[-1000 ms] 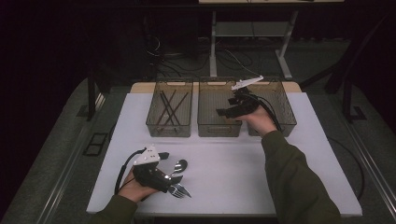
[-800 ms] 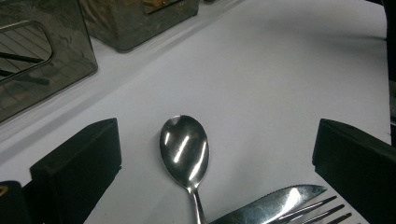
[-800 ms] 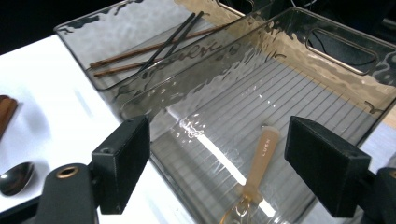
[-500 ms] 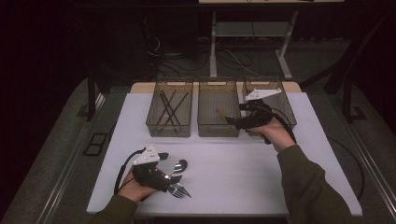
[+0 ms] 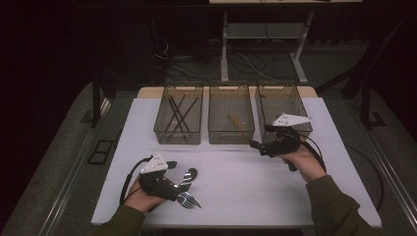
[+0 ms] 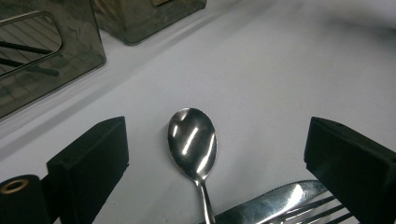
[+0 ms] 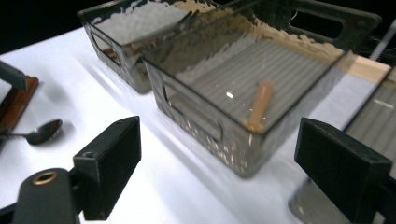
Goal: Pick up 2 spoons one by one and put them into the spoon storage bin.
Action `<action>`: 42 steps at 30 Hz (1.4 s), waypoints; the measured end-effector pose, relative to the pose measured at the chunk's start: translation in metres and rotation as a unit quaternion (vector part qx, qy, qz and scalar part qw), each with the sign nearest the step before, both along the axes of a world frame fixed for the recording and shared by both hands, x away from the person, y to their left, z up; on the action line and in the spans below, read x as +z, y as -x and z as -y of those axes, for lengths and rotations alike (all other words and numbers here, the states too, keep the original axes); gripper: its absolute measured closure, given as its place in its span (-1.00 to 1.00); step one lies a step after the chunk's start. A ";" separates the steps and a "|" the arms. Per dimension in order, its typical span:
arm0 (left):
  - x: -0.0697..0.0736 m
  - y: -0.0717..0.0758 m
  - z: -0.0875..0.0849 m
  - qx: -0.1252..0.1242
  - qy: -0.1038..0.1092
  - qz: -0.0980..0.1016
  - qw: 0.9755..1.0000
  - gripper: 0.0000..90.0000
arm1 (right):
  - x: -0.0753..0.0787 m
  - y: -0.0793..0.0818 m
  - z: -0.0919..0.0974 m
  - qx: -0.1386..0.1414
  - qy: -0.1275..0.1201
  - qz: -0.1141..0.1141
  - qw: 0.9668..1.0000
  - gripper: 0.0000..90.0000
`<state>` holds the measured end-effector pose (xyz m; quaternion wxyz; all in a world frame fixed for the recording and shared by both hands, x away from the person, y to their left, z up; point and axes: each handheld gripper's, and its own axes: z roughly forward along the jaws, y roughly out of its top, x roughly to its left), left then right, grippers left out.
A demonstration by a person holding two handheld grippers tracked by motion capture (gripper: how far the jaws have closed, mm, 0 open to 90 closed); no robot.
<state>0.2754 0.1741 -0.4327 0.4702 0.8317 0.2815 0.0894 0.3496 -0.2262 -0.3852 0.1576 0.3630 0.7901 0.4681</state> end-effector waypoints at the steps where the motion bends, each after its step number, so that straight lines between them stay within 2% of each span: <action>1: 0.000 0.000 0.000 0.001 0.000 0.000 1.000 -0.87 | -0.003 0.003 0.003 -0.004 -0.001 -0.001 1.000 -0.67; 11: -0.001 -0.001 0.001 0.003 -0.006 -0.005 1.000 -0.76 | -0.024 0.029 0.025 -0.024 -0.004 -0.013 1.000 -0.67; 20: 0.000 0.000 0.001 0.003 -0.008 -0.008 1.000 -0.67 | -0.040 0.054 0.041 -0.023 0.001 -0.016 1.000 -0.67; 28: 0.000 0.001 -0.001 0.005 -0.015 -0.010 1.000 -0.54 | -0.050 0.077 0.051 -0.011 0.018 -0.015 1.000 -0.67; 35: 0.003 0.000 -0.003 0.015 -0.019 -0.005 1.000 -0.29 | -0.054 0.087 0.056 -0.020 0.011 -0.025 0.999 -0.67; 38: 0.005 -0.002 -0.001 0.012 -0.020 -0.006 1.000 -0.13 | -0.054 0.087 0.057 -0.021 0.012 -0.025 0.999 -0.67; 42: 0.005 -0.006 0.002 0.013 -0.026 -0.010 1.000 -0.04 | -0.054 0.086 0.055 -0.019 0.015 -0.025 0.999 -0.67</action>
